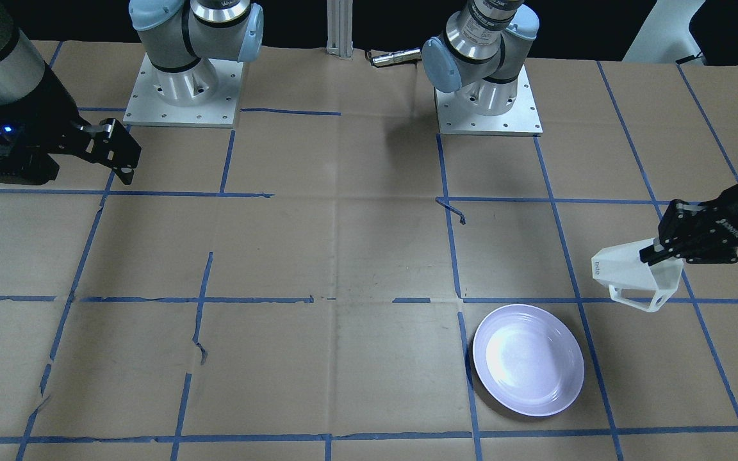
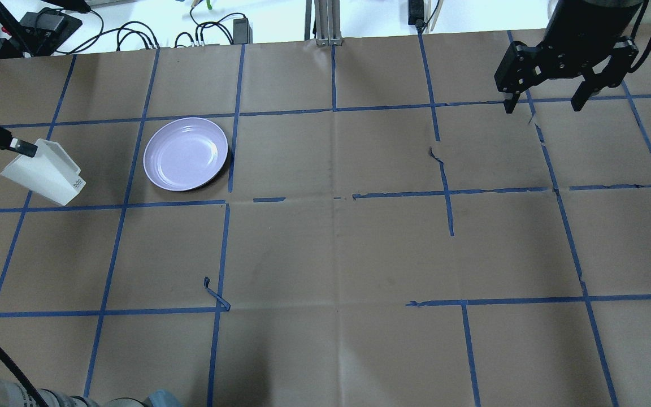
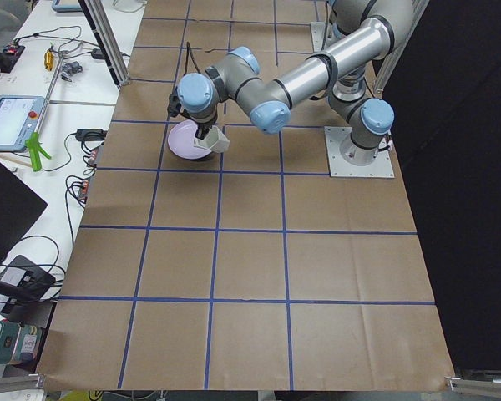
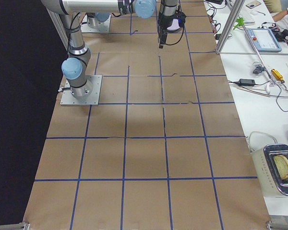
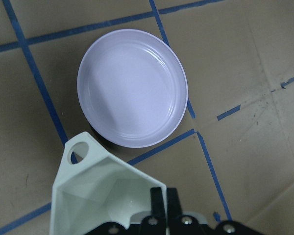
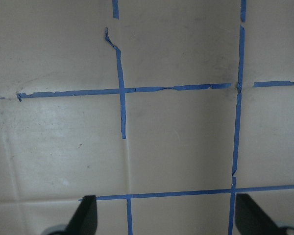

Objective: Flip cup and place on plate
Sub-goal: 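Lift the cup with the left gripper and rotate it upright over the plate, then lower the upright cup onto the lavender plate with the left gripper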

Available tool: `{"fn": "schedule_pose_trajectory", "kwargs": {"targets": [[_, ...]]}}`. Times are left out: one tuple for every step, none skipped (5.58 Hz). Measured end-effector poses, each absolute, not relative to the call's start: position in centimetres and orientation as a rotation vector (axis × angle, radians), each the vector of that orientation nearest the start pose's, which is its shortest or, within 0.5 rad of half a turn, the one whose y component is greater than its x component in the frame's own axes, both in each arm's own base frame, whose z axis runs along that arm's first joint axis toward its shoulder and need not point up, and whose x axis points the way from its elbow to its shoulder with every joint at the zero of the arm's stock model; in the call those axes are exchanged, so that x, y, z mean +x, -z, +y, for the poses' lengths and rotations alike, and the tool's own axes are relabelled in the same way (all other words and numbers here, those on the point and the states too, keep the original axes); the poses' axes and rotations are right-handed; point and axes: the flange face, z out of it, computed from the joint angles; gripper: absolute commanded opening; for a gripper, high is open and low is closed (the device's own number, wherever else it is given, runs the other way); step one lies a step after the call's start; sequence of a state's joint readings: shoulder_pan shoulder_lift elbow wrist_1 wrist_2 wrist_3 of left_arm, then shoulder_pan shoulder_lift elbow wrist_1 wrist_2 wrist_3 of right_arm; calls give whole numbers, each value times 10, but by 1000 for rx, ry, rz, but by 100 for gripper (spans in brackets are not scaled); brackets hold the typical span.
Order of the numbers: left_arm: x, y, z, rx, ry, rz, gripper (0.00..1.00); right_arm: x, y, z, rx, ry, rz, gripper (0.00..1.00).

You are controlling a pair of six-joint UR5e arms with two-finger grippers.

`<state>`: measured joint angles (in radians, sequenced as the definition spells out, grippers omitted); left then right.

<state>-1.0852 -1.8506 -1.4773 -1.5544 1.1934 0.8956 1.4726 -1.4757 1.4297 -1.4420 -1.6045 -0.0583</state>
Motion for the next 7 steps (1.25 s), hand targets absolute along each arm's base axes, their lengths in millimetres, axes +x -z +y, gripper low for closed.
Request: {"fn": "schedule_pose_trajectory", "kwargs": {"targets": [[76, -374, -613, 698, 266, 3375, 0, 78, -496, -533, 61, -135, 3165, 100], [43, -349, -617, 732, 345, 3276, 0, 78, -496, -533, 61, -135, 3165, 100], [11, -330, -616, 777, 405, 3183, 0, 78, -496, -533, 61, -135, 3165, 100], [-18, -317, -614, 795, 439, 3110, 0, 78, -496, -533, 61, -135, 3165, 100], [-34, -304, -608, 783, 456, 3066, 0, 78, -496, -533, 61, -135, 3165, 100], [-39, -293, -601, 772, 457, 3058, 0, 78, -496, -533, 61, -135, 3165, 100], [-41, -283, -596, 760, 451, 3064, 0, 78, -496, -533, 61, -135, 3165, 100]]}}
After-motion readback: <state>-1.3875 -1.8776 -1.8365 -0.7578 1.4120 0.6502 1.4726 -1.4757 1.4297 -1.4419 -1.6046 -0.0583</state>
